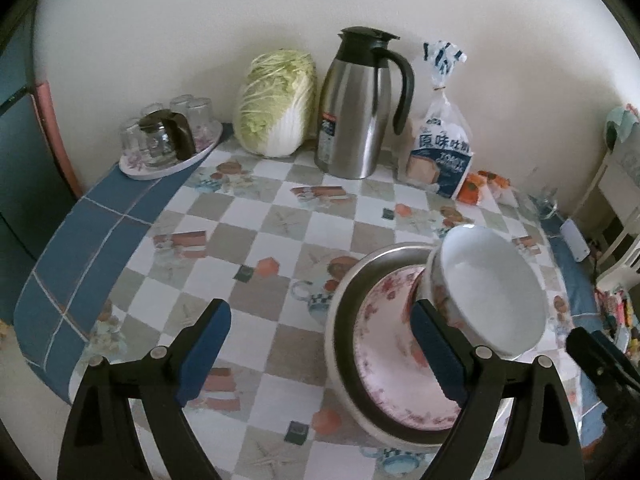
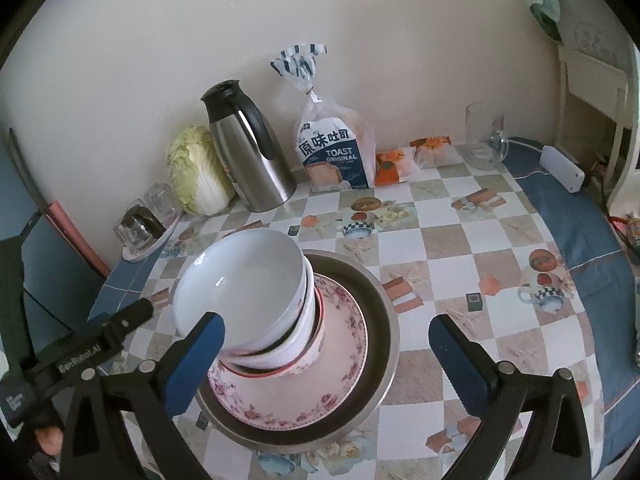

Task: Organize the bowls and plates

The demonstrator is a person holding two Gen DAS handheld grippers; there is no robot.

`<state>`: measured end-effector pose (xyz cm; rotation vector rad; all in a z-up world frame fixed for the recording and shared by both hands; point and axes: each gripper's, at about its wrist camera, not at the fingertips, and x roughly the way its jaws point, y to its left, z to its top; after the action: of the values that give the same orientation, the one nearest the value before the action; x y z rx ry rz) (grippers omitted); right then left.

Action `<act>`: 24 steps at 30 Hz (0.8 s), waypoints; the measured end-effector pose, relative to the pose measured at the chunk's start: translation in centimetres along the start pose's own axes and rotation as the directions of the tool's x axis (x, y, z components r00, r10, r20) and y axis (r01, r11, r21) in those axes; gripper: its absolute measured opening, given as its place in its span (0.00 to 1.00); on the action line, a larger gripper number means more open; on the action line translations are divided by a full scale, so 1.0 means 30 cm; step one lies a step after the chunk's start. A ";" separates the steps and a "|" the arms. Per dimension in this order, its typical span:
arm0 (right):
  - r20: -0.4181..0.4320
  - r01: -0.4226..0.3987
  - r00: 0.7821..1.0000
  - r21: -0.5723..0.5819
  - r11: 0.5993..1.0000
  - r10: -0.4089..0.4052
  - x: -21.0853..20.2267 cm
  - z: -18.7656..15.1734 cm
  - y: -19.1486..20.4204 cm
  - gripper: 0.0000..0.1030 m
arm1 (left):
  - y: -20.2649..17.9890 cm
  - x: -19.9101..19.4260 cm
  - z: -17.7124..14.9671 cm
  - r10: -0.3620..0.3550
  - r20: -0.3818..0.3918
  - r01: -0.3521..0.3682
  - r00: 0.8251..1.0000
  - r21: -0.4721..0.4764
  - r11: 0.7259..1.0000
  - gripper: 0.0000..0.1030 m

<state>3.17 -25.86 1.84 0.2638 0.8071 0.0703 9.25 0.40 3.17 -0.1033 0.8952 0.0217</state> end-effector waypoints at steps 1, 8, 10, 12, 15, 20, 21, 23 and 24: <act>0.002 -0.001 1.000 -0.001 1.000 0.001 -0.005 -0.009 -0.001 1.00 | 0.001 -0.001 -0.004 0.005 -0.001 -0.005 1.000 0.004 1.000 0.89; -0.029 0.024 0.999 -0.021 0.999 -0.025 -0.002 -0.066 -0.015 1.00 | 0.014 0.013 -0.048 0.032 -0.046 -0.030 0.998 0.042 0.999 0.89; -0.059 0.039 0.997 -0.025 0.999 -0.041 0.016 -0.086 -0.026 1.00 | 0.015 0.024 -0.065 0.034 -0.070 -0.030 0.997 0.060 0.998 0.89; -0.089 0.051 0.995 -0.025 0.998 -0.053 0.034 -0.104 -0.036 1.00 | 0.016 0.040 -0.082 0.036 -0.095 -0.029 0.995 0.074 0.997 0.89; -0.129 0.068 0.989 -0.022 0.997 -0.070 0.062 -0.127 -0.052 1.00 | 0.013 0.068 -0.111 0.056 -0.133 -0.043 0.990 0.101 0.994 0.89; -0.150 0.079 0.985 -0.018 0.997 -0.081 0.076 -0.147 -0.066 1.00 | 0.019 0.108 -0.136 0.069 -0.171 -0.050 0.983 0.116 0.992 0.89; -0.152 0.081 0.985 -0.017 0.997 -0.083 0.077 -0.151 -0.069 1.00 | 0.021 0.115 -0.138 0.068 -0.179 -0.048 0.981 0.114 0.992 0.89; -0.159 0.088 0.983 -0.016 0.996 -0.089 0.081 -0.156 -0.073 1.00 | 0.022 0.124 -0.142 0.066 -0.189 -0.046 0.980 0.111 0.993 0.89; -0.162 0.090 0.982 -0.016 0.996 -0.091 0.083 -0.158 -0.076 1.00 | 0.022 0.128 -0.143 0.067 -0.193 -0.046 0.979 0.110 0.993 0.89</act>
<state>1.37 -26.67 -3.64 0.2150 0.9803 0.0095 8.27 0.55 -2.54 0.0190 1.0946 0.0173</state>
